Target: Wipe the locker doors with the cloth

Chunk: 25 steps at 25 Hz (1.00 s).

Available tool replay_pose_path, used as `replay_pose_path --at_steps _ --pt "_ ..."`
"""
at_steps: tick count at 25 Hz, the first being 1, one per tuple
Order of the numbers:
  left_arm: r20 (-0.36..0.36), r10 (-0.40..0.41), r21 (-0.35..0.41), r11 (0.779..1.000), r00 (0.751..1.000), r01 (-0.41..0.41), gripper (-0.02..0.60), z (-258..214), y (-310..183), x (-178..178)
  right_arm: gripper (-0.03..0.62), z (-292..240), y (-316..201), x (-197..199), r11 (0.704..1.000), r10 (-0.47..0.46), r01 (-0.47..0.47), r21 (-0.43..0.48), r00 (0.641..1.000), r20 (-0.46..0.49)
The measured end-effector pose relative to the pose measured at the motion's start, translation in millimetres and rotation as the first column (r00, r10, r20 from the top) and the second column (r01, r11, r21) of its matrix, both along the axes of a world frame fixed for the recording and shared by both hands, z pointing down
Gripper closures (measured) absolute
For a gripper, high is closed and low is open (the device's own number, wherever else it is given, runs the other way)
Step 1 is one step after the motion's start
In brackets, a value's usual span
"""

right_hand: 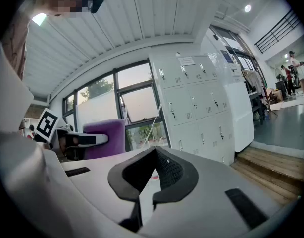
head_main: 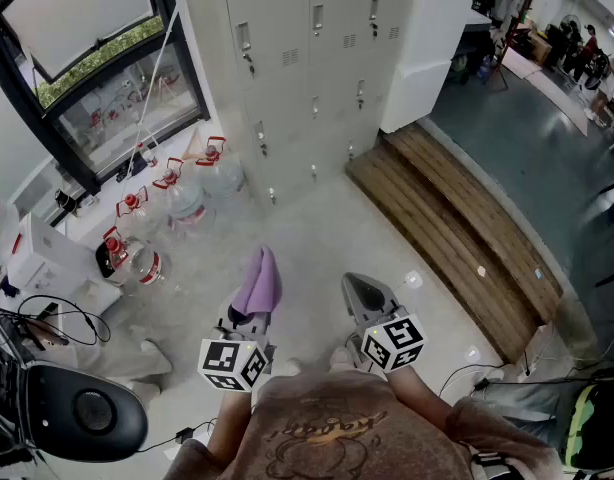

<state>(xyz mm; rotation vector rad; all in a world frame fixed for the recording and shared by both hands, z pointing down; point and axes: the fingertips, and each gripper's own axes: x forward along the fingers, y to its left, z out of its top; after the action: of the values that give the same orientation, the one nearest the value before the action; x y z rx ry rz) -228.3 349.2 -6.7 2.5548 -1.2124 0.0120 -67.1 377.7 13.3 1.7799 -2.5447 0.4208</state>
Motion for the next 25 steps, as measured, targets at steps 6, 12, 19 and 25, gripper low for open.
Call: replay_pose_path --at_steps 6,12,19,25 --pt "-0.006 0.009 0.006 1.0 1.0 -0.009 0.543 -2.5 -9.5 -4.9 0.597 -7.8 -10.4 -9.3 1.0 -0.004 0.004 0.031 1.0 0.013" --pt "-0.001 0.055 0.0 0.998 0.998 -0.055 0.543 7.9 -13.8 -13.4 0.597 -6.5 -8.4 -22.9 0.998 0.014 -0.014 0.063 1.0 0.0" --pt "-0.012 0.078 -0.014 0.997 0.997 -0.078 0.543 21.3 -28.6 -22.2 0.597 4.8 -19.8 -16.6 0.995 0.087 -0.086 0.048 0.996 -0.021" --pt "-0.02 0.079 -0.026 0.996 0.997 -0.08 0.543 32.0 -59.6 -15.1 0.597 12.5 -59.2 -1.8 0.994 0.103 -0.101 0.049 0.994 -0.039"
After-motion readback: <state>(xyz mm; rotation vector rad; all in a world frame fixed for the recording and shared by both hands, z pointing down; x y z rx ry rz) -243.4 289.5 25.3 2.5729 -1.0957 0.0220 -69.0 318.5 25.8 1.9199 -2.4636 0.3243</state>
